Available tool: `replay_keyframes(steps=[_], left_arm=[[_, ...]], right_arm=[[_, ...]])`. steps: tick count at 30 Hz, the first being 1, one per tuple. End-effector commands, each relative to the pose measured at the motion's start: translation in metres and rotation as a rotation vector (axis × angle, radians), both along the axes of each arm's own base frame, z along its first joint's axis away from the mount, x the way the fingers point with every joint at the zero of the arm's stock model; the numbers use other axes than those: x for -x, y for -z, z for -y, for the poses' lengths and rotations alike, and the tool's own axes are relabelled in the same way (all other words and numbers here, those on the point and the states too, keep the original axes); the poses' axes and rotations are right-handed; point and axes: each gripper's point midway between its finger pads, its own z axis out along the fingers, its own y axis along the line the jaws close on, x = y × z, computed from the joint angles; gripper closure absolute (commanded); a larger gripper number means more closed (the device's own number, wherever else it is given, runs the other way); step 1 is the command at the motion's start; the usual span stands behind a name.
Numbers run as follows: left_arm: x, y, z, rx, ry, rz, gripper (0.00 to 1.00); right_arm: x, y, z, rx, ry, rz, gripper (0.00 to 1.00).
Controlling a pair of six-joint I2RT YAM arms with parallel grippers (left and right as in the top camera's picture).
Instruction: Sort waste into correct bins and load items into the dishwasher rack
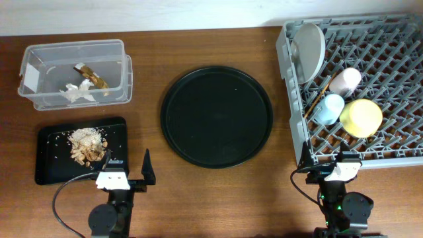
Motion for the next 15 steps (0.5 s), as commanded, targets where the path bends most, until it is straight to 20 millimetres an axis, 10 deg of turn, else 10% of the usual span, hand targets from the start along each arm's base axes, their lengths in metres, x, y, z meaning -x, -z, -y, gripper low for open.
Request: replay_keyframes(steps=[1,15], left_arm=[[-0.0001,0.0060,-0.0020,-0.017,-0.010,0.002,0.01],[0.0000,0.0095,-0.0071,-0.029,-0.031,-0.012,0.01]], right_arm=[[0.0002,0.0028,0.0026,-0.006,0.012,-0.003,0.02],[0.0002,0.0028,0.0026,-0.006,0.012,-0.003,0.02]])
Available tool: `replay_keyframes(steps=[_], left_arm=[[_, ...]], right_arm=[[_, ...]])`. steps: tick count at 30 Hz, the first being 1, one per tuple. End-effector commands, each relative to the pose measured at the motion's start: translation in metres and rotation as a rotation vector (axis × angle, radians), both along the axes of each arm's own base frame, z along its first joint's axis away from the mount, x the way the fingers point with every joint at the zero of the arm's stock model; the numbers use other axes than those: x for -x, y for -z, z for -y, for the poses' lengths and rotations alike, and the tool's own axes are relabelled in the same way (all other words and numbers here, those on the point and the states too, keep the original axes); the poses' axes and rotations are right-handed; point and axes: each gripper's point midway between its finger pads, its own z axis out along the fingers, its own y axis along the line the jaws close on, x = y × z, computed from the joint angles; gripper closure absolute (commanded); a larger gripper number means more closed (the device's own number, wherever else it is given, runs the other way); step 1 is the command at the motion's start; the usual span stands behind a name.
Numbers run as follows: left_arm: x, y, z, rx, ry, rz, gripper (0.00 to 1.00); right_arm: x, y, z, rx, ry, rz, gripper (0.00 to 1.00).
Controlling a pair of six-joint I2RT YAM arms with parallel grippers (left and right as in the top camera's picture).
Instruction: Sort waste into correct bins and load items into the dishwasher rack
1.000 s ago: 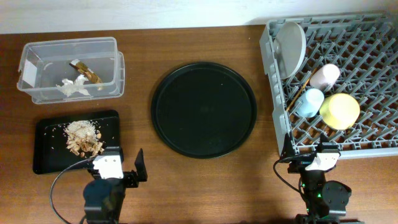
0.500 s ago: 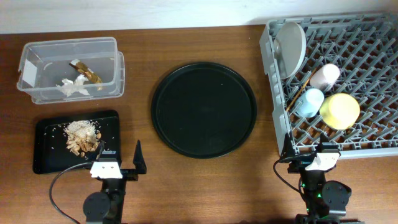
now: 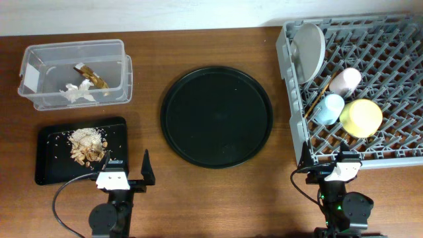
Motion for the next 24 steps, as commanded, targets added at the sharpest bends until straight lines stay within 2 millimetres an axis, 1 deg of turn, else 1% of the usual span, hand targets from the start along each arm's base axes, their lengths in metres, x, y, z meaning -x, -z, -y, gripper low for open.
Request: replay_keyframes(steps=[1,5,24], left_arm=[[0.0000,0.0025,-0.0031,-0.025,-0.014,0.001,0.01],[0.0000,0.0027,-0.0031,-0.104,-0.007,0.001,0.01],[0.0000,0.0027,-0.0030,-0.103,-0.007,0.001,0.01]], right_arm=[[0.0001,0.0029,0.0026,-0.006,0.012,-0.003,0.02],[0.0002,0.0028,0.0026,-0.006,0.012,-0.003,0.02],[0.0002,0.0028,0.0026,-0.006,0.012,-0.003,0.02]])
